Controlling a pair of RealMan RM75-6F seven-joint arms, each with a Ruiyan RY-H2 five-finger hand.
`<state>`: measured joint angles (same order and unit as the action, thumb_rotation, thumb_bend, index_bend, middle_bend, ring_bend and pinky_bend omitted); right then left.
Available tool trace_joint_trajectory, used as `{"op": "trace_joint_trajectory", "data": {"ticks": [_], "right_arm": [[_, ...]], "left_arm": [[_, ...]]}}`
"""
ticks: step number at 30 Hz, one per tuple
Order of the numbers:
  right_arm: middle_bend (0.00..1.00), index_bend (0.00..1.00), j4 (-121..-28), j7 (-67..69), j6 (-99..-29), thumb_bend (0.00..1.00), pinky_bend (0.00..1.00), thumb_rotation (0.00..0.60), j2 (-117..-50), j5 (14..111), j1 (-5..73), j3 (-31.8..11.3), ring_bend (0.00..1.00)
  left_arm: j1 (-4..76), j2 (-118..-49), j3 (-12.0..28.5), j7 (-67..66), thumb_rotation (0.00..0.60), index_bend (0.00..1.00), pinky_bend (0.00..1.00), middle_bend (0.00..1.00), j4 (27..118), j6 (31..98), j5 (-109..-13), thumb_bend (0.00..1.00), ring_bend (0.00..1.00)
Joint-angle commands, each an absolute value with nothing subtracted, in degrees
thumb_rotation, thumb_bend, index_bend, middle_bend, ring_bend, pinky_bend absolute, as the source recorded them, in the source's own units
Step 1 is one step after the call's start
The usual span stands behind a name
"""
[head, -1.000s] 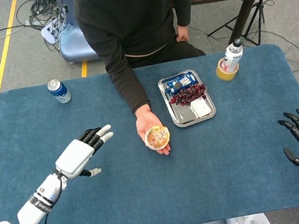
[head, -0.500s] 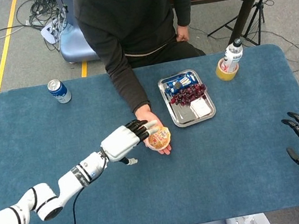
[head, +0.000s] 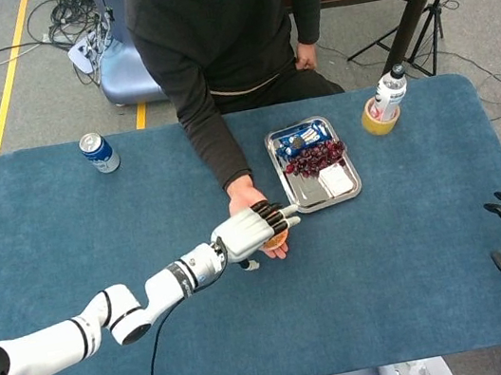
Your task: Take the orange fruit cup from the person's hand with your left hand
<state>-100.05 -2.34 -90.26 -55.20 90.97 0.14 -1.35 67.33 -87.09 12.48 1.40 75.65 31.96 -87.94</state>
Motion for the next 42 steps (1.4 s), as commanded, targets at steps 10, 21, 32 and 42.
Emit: {"op": "trace_joint_trajectory", "data": {"ticks": [10, 21, 32, 42], "right_arm": [[0.12, 0.18, -99.1, -1.3, -89.7, 0.3, 0.08, 0.6, -55.4, 90.6, 0.1, -1.4, 0.0], [0.12, 0.18, -98.0, -0.2, -90.0, 0.3, 0.08, 0.6, -55.7, 90.1, -0.5, -1.2, 0.0], [0.12, 0.18, -97.2, 0.8, -90.5, 0.3, 0.08, 0.6, -56.0, 90.2, -0.9, -1.3, 0.0], [0.12, 0.18, -97.5, 0.4, -90.8, 0.3, 0.08, 0.6, -56.1, 91.5, -0.8, -1.2, 0.0]], "left_arm": [[71.4, -92.0, 11.6, 1.1, 0.6, 0.0, 0.07, 0.0, 68.7, 28.5, -83.3, 0.17, 0.0], [74.7, -94.8, 11.2, 2.4, 0.6, 0.12, 0.25, 0.0, 64.4, 27.9, -83.5, 0.17, 0.0], [73.7, -94.7, 10.0, 3.6, 0.6, 0.34, 0.54, 0.15, 62.9, 29.6, -81.8, 0.17, 0.26], [67.5, -87.1, 8.6, 6.2, 0.6, 0.4, 0.67, 0.29, 70.0, 37.2, -81.7, 0.17, 0.39]]}}
